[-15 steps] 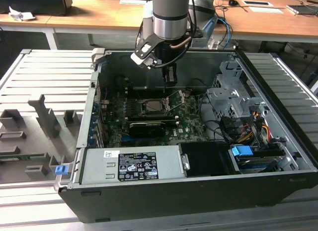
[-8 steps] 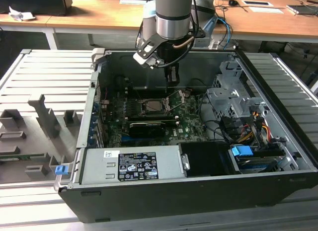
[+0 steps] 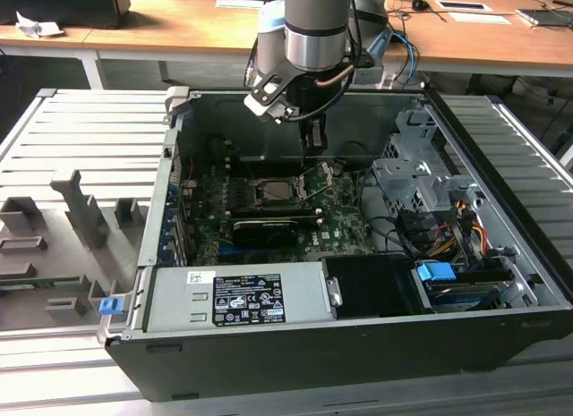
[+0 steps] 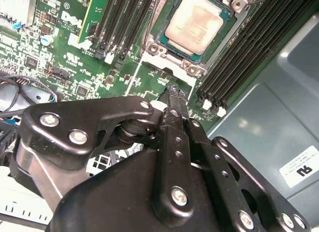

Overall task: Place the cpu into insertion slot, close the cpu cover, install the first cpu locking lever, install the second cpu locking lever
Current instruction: 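Close the cpu cover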

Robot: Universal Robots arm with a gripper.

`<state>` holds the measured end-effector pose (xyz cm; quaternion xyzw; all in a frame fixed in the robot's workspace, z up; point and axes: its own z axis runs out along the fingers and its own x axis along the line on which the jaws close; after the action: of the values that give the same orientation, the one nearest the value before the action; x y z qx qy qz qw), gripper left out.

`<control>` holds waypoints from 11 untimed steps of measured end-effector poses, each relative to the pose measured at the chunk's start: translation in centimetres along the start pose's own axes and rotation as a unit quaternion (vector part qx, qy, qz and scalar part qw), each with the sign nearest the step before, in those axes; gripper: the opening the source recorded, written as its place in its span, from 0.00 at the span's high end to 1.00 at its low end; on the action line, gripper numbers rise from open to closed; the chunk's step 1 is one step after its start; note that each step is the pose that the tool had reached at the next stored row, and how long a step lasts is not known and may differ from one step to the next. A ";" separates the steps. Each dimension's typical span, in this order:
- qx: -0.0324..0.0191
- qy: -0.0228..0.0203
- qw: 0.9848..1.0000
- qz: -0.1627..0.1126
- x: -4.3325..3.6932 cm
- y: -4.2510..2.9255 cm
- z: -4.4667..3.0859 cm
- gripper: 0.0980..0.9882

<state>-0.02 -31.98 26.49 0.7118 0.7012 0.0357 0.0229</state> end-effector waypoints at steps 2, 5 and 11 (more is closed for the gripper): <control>0.000 0.000 1.000 0.000 0.00 0.17 0.00 0.99; 0.000 0.000 1.000 0.000 0.01 0.36 0.00 0.99; 0.001 0.000 1.000 0.000 0.01 0.77 0.01 0.99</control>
<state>0.74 -31.98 26.54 0.7118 0.7012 0.0350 0.0222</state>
